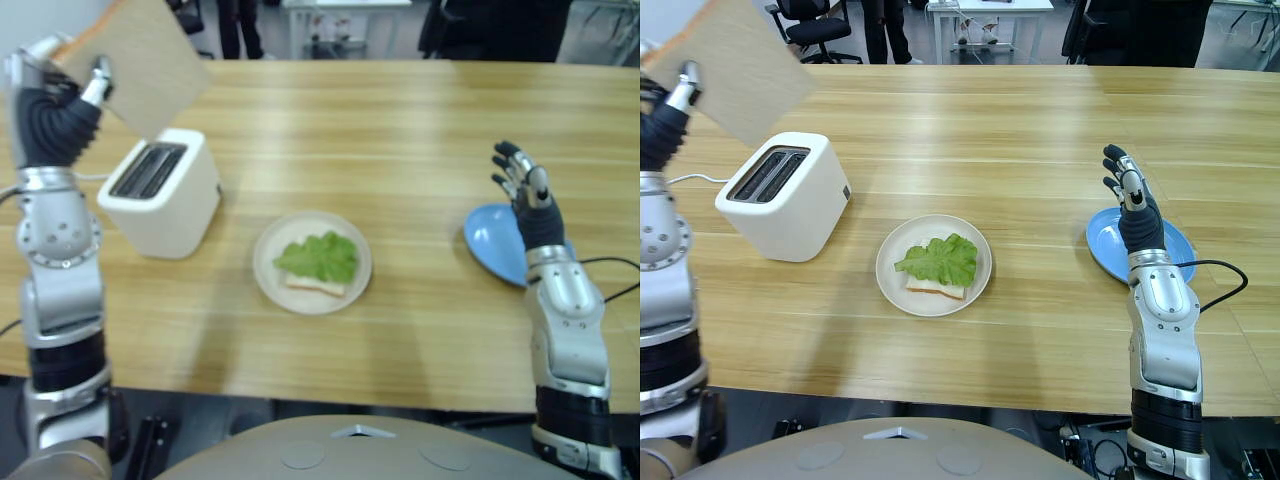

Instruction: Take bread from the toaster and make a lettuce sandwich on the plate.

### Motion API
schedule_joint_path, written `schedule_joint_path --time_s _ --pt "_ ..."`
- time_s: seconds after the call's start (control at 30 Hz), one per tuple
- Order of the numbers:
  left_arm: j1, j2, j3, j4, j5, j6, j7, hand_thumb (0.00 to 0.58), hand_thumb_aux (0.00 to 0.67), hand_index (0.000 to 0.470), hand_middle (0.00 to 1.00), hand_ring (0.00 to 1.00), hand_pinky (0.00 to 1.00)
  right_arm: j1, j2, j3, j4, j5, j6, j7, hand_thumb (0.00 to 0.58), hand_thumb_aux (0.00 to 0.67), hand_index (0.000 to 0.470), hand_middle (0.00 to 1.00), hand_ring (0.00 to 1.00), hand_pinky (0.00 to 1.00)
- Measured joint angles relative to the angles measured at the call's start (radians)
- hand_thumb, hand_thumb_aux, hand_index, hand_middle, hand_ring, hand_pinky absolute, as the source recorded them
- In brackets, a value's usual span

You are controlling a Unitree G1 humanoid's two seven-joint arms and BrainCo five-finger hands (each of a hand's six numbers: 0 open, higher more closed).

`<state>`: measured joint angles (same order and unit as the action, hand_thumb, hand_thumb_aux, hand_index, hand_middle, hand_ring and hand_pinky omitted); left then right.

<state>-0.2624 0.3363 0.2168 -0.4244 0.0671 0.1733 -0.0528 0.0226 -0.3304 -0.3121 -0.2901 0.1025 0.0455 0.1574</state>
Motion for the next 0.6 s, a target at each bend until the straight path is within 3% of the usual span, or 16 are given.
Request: schedule_joint_path --time_s 0.1,0.3,0.6 --pt "0.020 -0.055 -0.066 0.054 -0.114 0.052 -0.103 0.580 0.670 0.460 1.00 1.00 1.00 0.001 0.001 -0.002 0.004 0.000 0.000 -0.004 0.000 0.000 0.000 0.00 0.00 0.00" --pt "0.055 -0.090 -0.259 0.281 -0.164 0.049 -0.292 0.580 0.670 0.460 1.00 1.00 1.00 -0.002 0.002 -0.001 0.009 0.003 0.000 -0.007 0.000 0.000 0.000 0.00 0.00 0.00" --pt "-0.112 -0.125 -0.363 0.725 -0.107 0.010 -0.369 0.580 0.670 0.460 1.00 1.00 1.00 -0.008 0.014 0.011 0.039 0.000 -0.008 -0.012 0.000 0.000 0.000 0.00 0.00 0.00"
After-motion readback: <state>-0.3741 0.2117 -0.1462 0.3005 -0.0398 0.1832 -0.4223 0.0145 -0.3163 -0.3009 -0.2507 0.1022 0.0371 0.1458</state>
